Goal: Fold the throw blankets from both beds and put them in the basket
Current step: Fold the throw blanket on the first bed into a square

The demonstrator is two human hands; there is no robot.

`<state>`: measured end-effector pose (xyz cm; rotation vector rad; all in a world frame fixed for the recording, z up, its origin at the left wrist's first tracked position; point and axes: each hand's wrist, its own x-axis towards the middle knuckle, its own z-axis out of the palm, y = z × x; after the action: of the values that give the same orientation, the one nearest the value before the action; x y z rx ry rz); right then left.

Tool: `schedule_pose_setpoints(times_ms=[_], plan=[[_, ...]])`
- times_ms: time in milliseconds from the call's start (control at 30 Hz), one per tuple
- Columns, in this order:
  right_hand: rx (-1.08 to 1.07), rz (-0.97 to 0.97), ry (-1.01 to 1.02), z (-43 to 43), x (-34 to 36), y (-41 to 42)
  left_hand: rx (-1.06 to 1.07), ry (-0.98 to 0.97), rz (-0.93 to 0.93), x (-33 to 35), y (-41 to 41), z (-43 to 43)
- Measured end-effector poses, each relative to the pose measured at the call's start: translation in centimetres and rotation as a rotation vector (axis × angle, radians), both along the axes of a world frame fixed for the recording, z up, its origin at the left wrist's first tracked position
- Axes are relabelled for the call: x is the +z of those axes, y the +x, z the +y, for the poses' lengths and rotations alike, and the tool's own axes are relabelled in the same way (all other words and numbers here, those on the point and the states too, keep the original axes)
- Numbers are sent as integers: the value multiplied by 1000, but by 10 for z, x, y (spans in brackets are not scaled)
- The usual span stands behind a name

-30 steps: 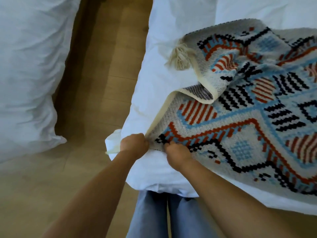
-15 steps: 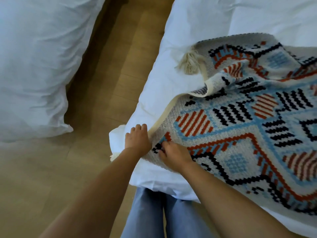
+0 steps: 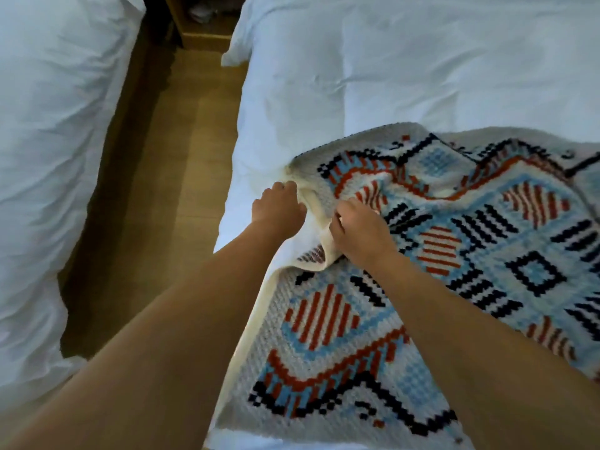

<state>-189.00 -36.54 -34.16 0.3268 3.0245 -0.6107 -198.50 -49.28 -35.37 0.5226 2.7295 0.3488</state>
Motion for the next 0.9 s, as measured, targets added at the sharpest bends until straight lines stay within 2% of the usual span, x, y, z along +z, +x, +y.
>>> schedule_pose_setpoints(times_ms=[133, 267, 467, 567, 633, 733, 800, 900], plan=[[-87, -104, 11, 29, -14, -64, -73, -39, -16, -22, -55, 30], [-122, -324, 36, 47, -30, -132, -126, -47, -74, -46, -106, 46], [-50, -520, 72, 60, -47, -193, -252, -241, -210, -61, -160, 69], [-4, -553, 105, 66, -47, -214, -345, -235, -136, -56, -200, 70], [-34, -485, 119, 72, -45, -232, -334, -208, -29, -44, -234, 70], [-168, -110, 70, 76, -37, -277, -269, -220, 191, -21, -290, 77], [-261, 68, -37, 74, -32, -311, -205, -204, 331, -4, -324, 83], [-360, 141, -141, 71, -47, -347, -107, -167, 399, -1, -355, 93]])
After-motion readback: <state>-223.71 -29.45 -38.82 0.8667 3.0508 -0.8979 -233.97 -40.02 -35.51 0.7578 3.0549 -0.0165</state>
